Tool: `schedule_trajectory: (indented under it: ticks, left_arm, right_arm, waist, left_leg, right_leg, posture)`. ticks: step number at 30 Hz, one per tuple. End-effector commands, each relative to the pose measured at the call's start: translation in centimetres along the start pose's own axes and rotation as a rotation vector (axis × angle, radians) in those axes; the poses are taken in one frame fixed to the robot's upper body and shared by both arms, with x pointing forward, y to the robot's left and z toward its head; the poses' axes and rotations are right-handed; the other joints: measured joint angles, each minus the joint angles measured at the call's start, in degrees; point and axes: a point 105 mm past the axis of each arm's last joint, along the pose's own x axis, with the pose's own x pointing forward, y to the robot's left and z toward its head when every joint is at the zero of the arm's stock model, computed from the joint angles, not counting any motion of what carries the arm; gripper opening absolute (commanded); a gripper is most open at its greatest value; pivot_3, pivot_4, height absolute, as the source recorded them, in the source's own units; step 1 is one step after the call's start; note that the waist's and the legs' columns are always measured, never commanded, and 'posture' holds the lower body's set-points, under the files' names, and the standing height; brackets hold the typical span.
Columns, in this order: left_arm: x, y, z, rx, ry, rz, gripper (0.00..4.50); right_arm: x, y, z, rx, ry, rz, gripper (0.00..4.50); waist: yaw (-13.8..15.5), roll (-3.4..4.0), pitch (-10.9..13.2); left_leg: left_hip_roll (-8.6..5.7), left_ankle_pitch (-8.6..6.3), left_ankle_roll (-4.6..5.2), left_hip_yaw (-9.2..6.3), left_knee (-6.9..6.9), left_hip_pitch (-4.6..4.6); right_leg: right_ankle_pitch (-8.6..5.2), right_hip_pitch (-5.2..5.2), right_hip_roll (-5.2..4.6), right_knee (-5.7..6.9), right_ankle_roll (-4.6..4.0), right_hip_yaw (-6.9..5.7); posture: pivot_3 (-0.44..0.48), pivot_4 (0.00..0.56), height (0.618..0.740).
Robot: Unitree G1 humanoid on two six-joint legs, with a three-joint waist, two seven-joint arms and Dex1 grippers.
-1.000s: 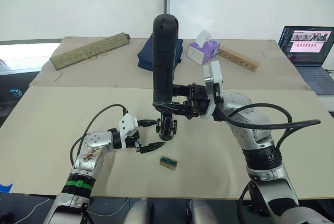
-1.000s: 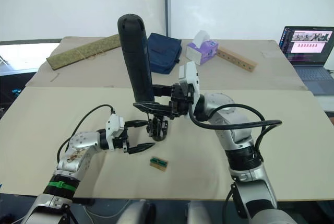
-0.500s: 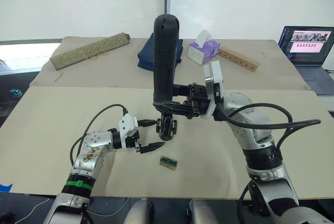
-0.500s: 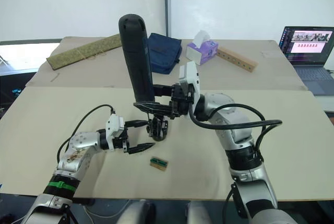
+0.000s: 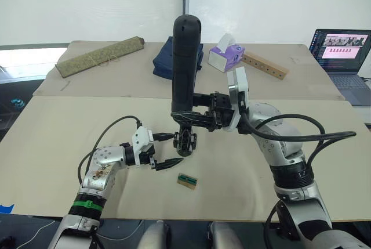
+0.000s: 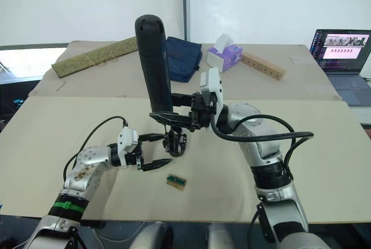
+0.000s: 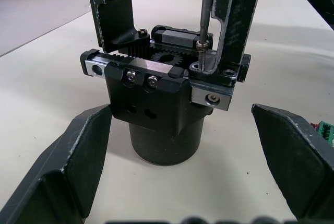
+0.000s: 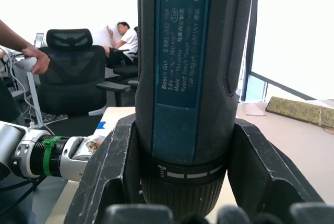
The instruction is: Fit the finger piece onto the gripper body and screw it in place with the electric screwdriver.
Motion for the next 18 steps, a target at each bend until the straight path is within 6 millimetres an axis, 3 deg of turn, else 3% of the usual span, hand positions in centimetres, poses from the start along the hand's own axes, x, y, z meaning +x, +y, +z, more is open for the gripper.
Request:
schedule_trajectory:
  ticks: [1, 18]
  left_arm:
    - [-0.03, -0.03, 0.28, 0.016, -0.004, -0.003, 4.5]
    - [0.03, -0.13, 0.16, 0.012, -0.007, 0.0, 4.5]
  right_arm:
    - [-0.12, -0.16, 1.38, -0.046, -0.027, 0.002, 1.9]
    - [-0.22, -0.26, 1.69, -0.05, -0.028, 0.007, 1.9]
  waist:
    - [0.0, 0.0, 0.0]
    - [-0.01, 0.0, 0.0]
  left_leg:
    - [0.0, 0.0, 0.0, 0.0, 0.0, 0.0]
    - [0.0, 0.0, 0.0, 0.0, 0.0, 0.01]
  right_leg:
    - [0.0, 0.0, 0.0, 0.0, 0.0, 0.0]
    - [0.0, 0.0, 0.0, 0.0, 0.0, 0.0]
  posture:
    - [0.0, 0.15, 0.74]
    - [0.0, 0.15, 0.74]
